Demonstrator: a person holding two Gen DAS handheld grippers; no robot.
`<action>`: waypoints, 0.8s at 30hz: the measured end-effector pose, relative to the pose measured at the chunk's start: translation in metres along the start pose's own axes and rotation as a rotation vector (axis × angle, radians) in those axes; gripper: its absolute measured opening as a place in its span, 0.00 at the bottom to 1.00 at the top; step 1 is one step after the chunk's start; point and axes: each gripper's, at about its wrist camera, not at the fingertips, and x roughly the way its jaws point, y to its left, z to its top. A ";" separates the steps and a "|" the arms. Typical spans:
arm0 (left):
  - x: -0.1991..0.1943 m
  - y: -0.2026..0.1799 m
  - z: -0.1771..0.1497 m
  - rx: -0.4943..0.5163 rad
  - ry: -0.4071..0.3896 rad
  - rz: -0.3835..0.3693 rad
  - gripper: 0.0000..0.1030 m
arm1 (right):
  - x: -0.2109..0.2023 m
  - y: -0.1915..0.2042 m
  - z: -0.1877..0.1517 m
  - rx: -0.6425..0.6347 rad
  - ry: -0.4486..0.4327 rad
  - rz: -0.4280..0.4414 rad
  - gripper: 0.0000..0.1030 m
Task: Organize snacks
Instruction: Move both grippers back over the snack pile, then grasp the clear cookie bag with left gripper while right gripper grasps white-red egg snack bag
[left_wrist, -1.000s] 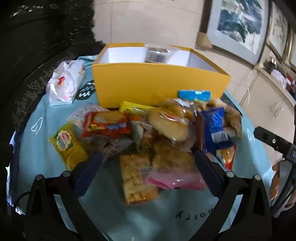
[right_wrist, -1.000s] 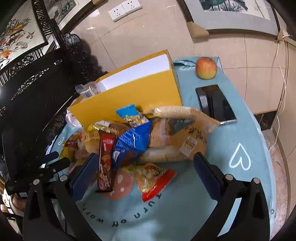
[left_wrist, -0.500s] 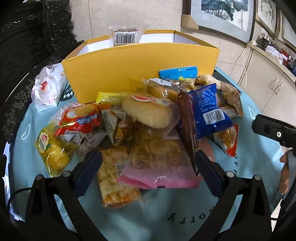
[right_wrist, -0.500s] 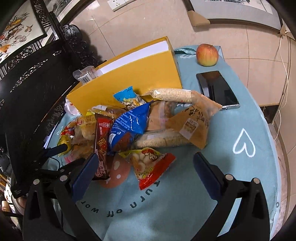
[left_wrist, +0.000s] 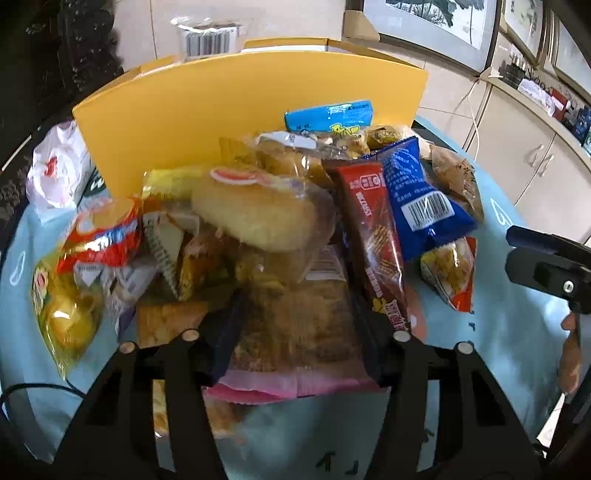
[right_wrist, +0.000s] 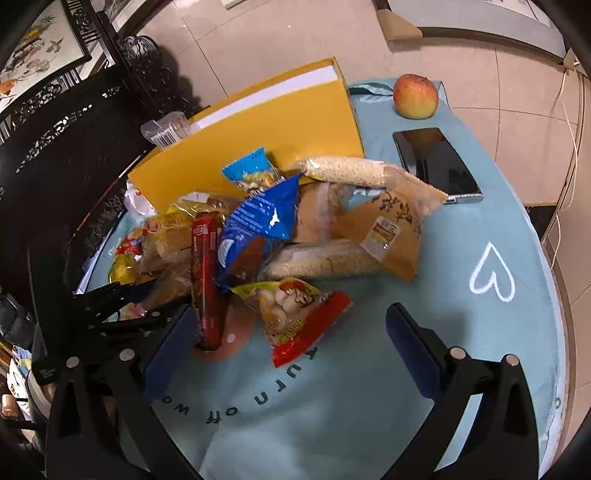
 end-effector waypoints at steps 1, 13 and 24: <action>-0.004 0.003 -0.002 -0.016 0.000 -0.015 0.52 | 0.001 0.000 0.000 -0.001 0.005 -0.004 0.99; -0.070 0.027 -0.013 -0.088 -0.118 -0.116 0.28 | 0.010 0.016 -0.005 -0.039 0.041 -0.003 0.99; -0.062 0.025 -0.024 -0.079 -0.091 -0.114 0.66 | 0.013 0.055 -0.010 -0.194 0.052 -0.025 0.99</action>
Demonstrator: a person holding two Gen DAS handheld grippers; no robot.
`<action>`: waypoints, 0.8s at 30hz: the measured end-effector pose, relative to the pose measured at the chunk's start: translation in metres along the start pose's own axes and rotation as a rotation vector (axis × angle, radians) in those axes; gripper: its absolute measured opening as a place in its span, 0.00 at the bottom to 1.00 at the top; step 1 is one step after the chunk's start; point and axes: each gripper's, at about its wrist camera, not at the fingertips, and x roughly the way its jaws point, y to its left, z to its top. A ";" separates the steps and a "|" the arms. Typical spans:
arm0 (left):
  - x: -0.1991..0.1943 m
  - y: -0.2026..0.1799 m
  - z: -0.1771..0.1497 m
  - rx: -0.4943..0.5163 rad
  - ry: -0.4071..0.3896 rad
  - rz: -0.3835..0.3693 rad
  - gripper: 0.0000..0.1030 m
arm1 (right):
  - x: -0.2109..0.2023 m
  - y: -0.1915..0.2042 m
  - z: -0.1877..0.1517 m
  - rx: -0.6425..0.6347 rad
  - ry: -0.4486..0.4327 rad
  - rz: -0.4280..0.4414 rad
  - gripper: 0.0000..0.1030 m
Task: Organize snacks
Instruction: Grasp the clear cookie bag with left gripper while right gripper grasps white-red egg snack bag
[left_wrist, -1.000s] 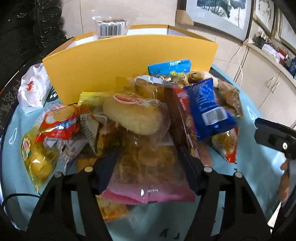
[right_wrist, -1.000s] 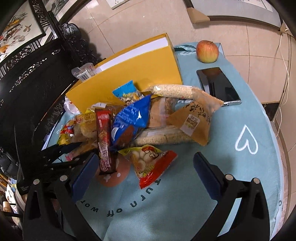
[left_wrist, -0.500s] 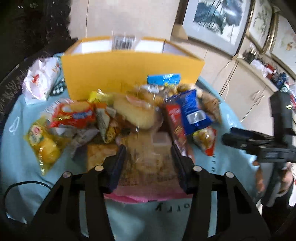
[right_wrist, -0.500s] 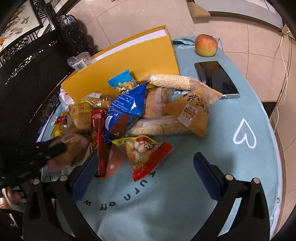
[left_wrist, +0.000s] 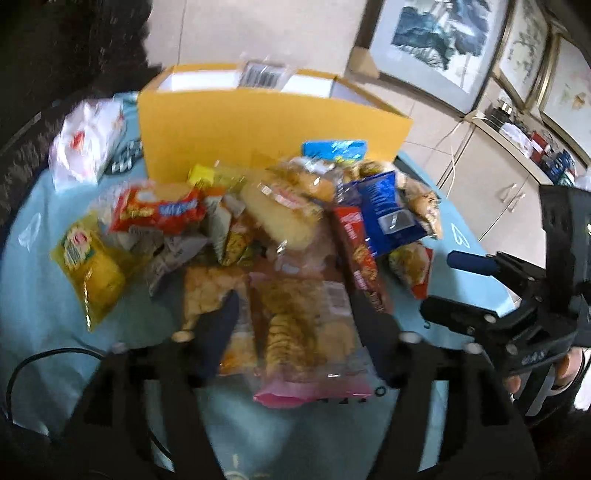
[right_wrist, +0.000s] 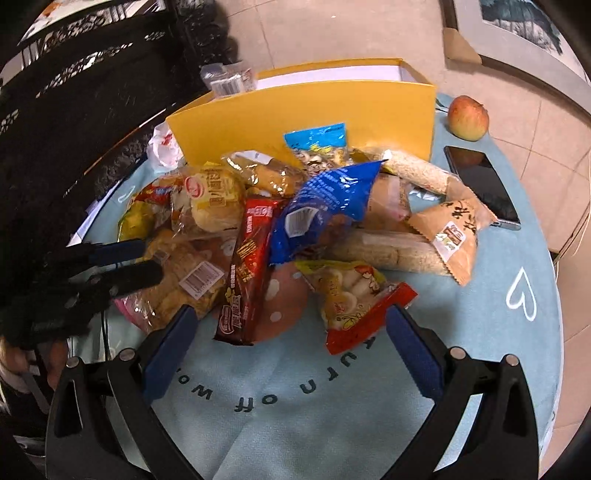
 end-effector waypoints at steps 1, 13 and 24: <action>0.000 -0.003 0.000 0.009 0.000 -0.006 0.66 | -0.001 -0.003 0.000 0.012 -0.002 0.000 0.99; 0.053 -0.024 -0.017 0.083 0.115 0.047 0.63 | -0.008 -0.039 -0.010 0.132 -0.009 0.020 0.99; 0.062 -0.030 -0.022 0.133 0.140 0.096 0.53 | 0.003 -0.028 -0.017 0.010 0.048 -0.032 0.99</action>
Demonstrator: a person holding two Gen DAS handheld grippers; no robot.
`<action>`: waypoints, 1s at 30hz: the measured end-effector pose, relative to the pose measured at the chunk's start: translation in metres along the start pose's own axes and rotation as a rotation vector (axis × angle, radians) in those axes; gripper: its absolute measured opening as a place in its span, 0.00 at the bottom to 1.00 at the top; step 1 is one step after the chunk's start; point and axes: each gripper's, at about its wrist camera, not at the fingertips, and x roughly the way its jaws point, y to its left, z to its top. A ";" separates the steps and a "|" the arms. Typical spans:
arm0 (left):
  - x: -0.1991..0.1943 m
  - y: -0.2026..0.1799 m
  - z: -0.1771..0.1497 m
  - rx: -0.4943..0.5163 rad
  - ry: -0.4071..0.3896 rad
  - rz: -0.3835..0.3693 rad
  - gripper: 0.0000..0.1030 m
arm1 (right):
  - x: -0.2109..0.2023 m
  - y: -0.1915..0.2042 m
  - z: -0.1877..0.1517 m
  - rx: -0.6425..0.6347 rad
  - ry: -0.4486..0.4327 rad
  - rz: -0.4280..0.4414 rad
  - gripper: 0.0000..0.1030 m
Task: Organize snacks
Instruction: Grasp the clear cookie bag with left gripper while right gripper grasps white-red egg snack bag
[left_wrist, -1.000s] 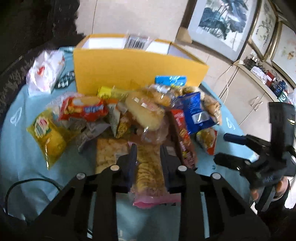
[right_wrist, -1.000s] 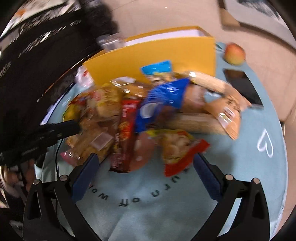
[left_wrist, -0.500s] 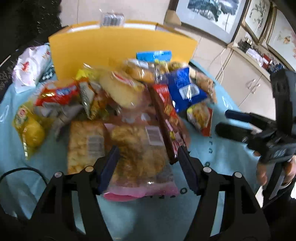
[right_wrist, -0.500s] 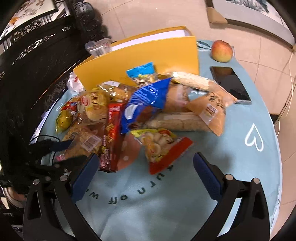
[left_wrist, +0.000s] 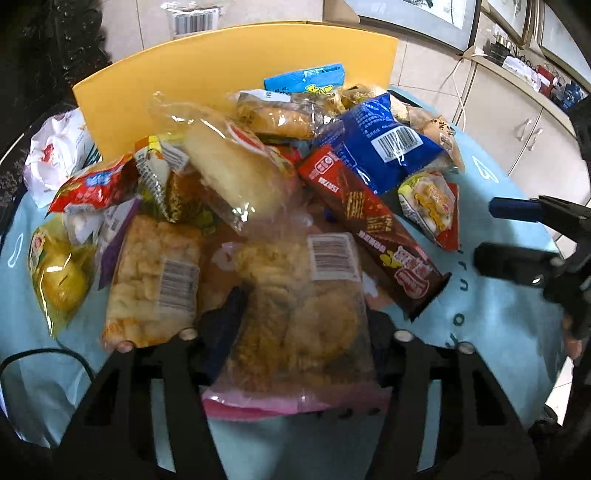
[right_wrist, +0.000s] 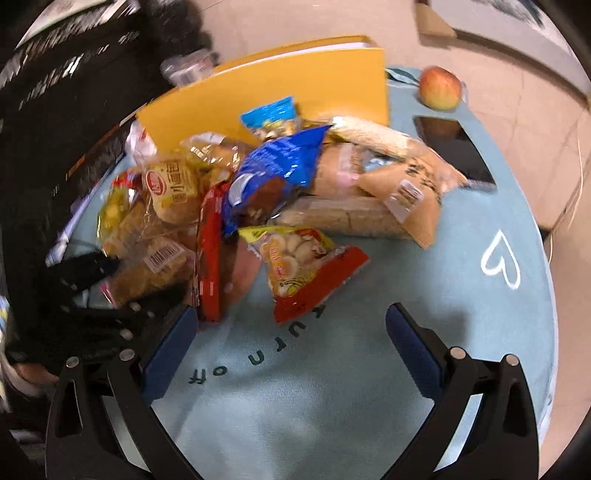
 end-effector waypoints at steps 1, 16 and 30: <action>-0.002 0.003 -0.002 -0.005 0.005 -0.014 0.52 | 0.002 0.003 0.001 -0.026 0.001 -0.012 0.99; -0.011 0.022 -0.014 -0.052 -0.003 -0.090 0.53 | 0.052 0.008 0.034 -0.140 0.056 -0.142 0.63; -0.015 0.020 -0.010 -0.115 -0.007 -0.176 0.52 | -0.011 -0.025 0.013 0.055 -0.042 0.035 0.39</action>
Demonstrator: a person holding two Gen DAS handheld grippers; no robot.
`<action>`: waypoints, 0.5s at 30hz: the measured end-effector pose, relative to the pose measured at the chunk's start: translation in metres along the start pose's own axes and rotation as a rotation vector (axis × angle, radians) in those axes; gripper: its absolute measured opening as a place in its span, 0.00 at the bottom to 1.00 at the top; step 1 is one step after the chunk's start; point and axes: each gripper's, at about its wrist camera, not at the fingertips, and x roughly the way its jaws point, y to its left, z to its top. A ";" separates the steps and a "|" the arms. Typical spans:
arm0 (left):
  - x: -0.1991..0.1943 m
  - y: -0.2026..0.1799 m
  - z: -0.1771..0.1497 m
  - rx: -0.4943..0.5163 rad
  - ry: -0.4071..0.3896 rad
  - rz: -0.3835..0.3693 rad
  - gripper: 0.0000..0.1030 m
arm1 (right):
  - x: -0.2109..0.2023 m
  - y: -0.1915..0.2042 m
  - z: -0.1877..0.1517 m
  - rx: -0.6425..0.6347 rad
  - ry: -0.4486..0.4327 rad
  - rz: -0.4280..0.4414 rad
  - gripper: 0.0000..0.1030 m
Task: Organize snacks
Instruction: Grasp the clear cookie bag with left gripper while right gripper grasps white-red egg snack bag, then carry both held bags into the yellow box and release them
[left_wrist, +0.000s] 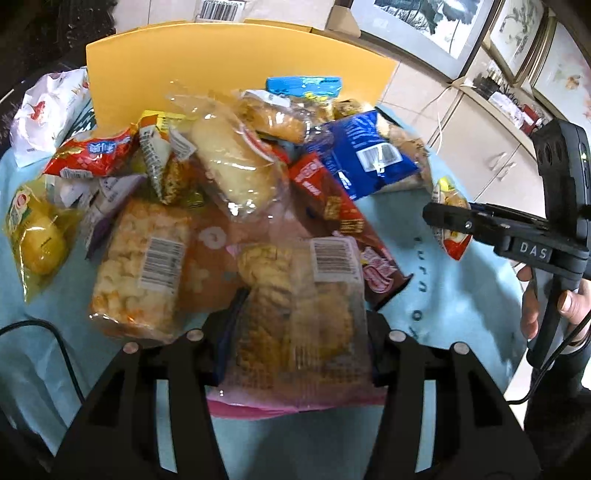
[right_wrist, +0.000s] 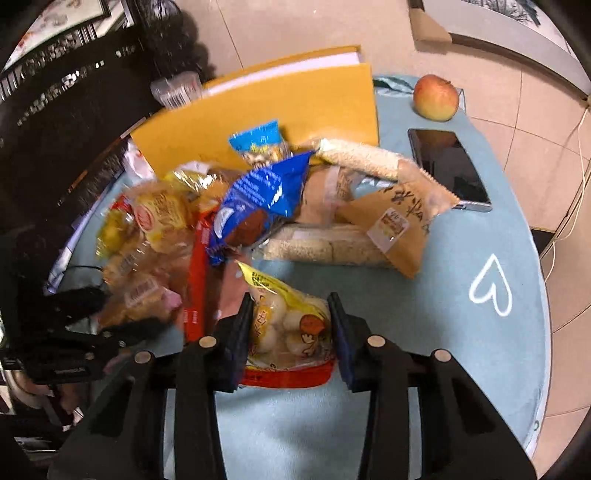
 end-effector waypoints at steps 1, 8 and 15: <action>-0.002 -0.001 0.000 0.001 -0.003 0.006 0.52 | -0.004 0.000 0.001 0.002 -0.011 0.005 0.39; -0.034 -0.004 0.005 -0.004 -0.067 0.020 0.51 | -0.013 0.014 0.006 -0.005 -0.045 0.047 0.39; -0.074 -0.007 0.024 0.011 -0.167 0.040 0.51 | -0.027 0.019 0.017 -0.007 -0.091 0.088 0.40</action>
